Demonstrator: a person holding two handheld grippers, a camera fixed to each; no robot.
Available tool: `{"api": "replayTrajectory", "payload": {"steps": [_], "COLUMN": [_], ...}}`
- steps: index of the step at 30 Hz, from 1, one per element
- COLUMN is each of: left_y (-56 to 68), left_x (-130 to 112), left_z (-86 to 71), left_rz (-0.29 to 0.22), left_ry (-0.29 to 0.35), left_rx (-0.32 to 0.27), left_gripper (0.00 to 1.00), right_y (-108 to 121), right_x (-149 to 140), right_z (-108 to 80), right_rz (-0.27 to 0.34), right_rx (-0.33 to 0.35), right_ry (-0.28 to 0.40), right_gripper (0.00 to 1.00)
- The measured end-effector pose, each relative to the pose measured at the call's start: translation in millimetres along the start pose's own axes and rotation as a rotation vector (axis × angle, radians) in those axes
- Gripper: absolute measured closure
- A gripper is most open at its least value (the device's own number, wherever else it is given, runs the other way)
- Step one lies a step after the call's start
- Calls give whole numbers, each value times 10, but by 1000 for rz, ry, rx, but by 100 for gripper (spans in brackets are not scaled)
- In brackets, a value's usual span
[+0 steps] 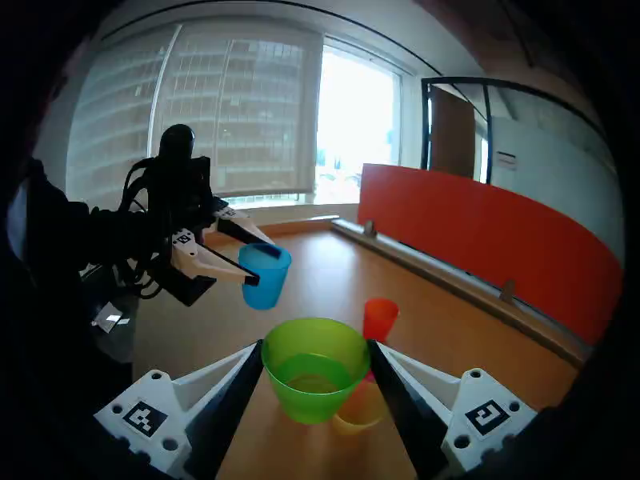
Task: Pour water
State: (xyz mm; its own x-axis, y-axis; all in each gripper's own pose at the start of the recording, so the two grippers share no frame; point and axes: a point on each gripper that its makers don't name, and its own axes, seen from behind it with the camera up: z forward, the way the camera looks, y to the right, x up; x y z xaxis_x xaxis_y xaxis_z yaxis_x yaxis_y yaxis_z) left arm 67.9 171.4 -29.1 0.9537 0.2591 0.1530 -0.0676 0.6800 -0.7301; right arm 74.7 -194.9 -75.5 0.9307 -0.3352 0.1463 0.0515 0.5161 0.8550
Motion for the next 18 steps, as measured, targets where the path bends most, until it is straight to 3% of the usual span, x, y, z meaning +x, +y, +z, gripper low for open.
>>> {"api": "replayTrajectory", "payload": {"steps": [18], "left_y": [231], "left_x": [-338], "left_z": [91], "left_rz": [-4], "left_ry": [-67], "left_rx": [-54], "left_gripper": [12], "right_y": [-100], "right_x": [-520], "right_z": [-114], "right_rz": [23], "right_rx": [26], "right_ry": [-111], "right_gripper": [5]}}
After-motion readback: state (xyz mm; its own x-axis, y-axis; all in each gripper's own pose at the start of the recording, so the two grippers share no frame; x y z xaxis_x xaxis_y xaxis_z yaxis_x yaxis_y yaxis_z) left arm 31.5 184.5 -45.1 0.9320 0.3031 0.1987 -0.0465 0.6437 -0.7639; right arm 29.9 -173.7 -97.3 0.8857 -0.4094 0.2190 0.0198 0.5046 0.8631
